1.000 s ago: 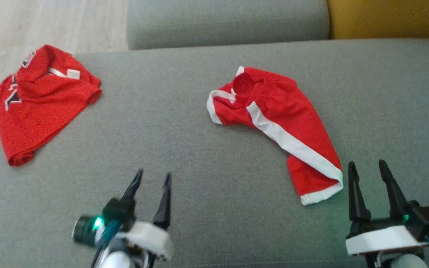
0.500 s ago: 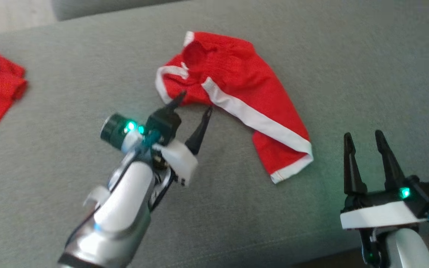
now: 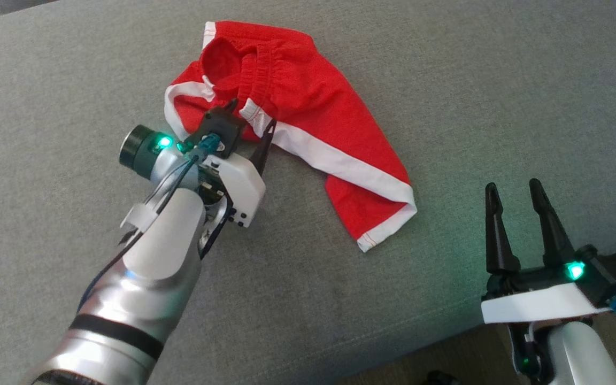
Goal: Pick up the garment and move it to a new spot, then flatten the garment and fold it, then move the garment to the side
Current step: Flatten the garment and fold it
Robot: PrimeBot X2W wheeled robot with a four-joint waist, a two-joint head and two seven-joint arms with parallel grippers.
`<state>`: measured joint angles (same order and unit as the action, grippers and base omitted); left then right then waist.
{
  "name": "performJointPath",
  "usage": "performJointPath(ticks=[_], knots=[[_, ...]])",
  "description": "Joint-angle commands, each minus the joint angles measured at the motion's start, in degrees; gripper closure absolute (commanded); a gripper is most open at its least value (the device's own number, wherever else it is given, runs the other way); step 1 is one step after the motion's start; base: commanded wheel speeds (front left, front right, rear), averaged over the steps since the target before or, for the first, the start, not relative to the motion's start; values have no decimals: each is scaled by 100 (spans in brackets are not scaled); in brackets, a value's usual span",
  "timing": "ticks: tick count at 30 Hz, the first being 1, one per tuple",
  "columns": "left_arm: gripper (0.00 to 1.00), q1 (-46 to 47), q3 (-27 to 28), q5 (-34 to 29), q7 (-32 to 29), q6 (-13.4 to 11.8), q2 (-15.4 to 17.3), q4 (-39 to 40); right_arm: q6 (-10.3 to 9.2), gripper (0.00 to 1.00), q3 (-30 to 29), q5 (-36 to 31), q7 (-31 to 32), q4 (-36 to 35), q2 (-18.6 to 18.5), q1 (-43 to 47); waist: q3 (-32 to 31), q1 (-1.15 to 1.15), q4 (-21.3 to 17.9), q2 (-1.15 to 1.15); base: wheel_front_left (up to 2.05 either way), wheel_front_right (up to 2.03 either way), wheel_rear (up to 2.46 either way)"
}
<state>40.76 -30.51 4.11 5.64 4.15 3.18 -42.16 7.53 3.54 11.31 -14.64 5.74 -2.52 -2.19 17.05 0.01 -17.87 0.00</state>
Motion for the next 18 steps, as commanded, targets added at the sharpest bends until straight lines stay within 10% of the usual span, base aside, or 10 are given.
performJointPath(ticks=[1,3,5,8,18], knots=[[0,289,191,-23,-9,-67,73,95,-4,0,152,48,-36,-193,-36,-170,5,-1,-19,0,0,0,0],[0,343,183,-16,-1,-83,71,-22,-4,0,170,67,-36,-194,-36,-166,5,-1,-39,0,0,0,0],[55,383,150,-5,-6,-61,68,-126,-4,0,179,83,-36,-198,-36,-159,2,-1,-46,0,0,0,0],[95,415,57,16,17,2,54,-229,-4,0,173,100,-36,-197,-36,-147,-9,-1,-37,0,0,0,0],[100,582,-263,24,98,43,6,-453,-4,0,214,101,-36,-181,-36,-156,-50,-1,-33,0,0,0,0]])
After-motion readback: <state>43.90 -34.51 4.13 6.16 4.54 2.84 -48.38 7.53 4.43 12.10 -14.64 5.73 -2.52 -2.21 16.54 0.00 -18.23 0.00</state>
